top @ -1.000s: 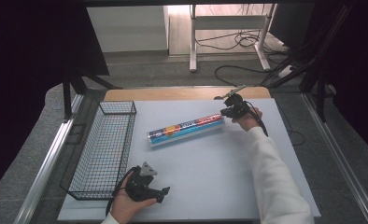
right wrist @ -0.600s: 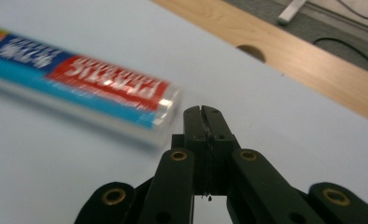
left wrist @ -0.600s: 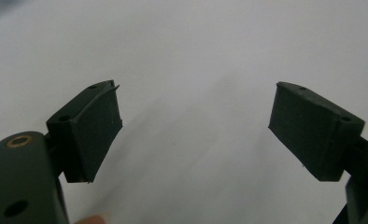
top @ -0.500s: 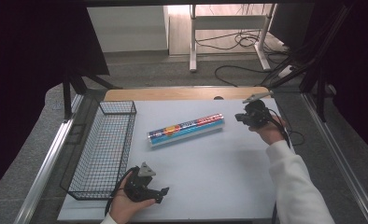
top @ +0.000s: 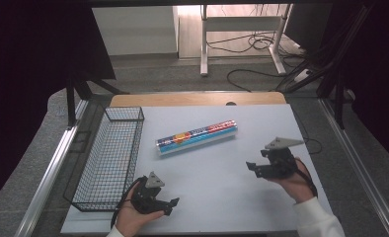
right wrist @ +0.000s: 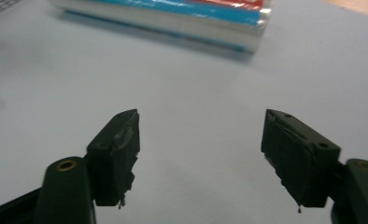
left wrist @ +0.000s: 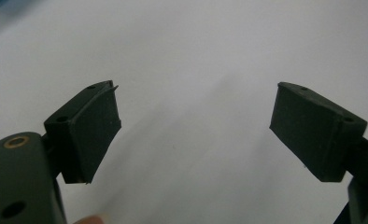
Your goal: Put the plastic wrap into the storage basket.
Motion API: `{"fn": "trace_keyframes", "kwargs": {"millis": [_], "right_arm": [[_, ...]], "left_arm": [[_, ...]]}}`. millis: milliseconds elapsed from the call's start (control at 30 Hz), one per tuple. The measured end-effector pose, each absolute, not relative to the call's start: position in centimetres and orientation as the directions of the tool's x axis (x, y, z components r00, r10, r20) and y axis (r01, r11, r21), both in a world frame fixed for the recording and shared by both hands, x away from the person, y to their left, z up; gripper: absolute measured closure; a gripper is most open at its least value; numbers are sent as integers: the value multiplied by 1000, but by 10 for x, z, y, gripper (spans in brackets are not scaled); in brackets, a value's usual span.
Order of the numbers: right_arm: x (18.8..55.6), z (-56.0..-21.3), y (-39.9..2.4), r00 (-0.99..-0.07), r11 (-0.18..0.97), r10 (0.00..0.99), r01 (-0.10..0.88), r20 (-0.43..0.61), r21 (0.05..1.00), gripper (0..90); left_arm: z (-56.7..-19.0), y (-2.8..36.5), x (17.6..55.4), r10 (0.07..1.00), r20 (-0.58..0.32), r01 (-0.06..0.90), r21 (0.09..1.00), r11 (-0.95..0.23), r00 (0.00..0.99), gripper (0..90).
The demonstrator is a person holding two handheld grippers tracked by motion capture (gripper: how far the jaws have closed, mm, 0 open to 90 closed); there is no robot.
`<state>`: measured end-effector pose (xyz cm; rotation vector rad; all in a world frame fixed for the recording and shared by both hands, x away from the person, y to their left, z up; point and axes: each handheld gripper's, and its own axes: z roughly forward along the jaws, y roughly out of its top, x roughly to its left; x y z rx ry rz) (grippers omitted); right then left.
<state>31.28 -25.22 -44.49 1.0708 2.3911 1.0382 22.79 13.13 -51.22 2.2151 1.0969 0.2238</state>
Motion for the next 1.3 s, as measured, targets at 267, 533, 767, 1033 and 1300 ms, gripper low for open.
{"fn": "trace_keyframes", "kwargs": {"millis": [267,533,767,1033,1300], "right_arm": [[277,-474,-248,-691,443,722,508,42,739,251],[278,-482,-247,-723,457,689,474,37,752,252],[278,-488,-255,-714,445,698,496,58,746,252],[280,-493,-255,-716,456,695,507,62,732,252],[282,-496,-255,-720,461,691,506,63,729,250]], "left_arm": [[-508,132,228,752,-132,637,636,-435,646,136],[-484,107,241,730,-131,605,666,-437,671,133],[-459,92,278,732,-41,566,664,-489,680,158],[-439,86,332,725,12,535,666,-520,689,198],[-437,85,375,720,27,531,657,-536,693,215]]}}
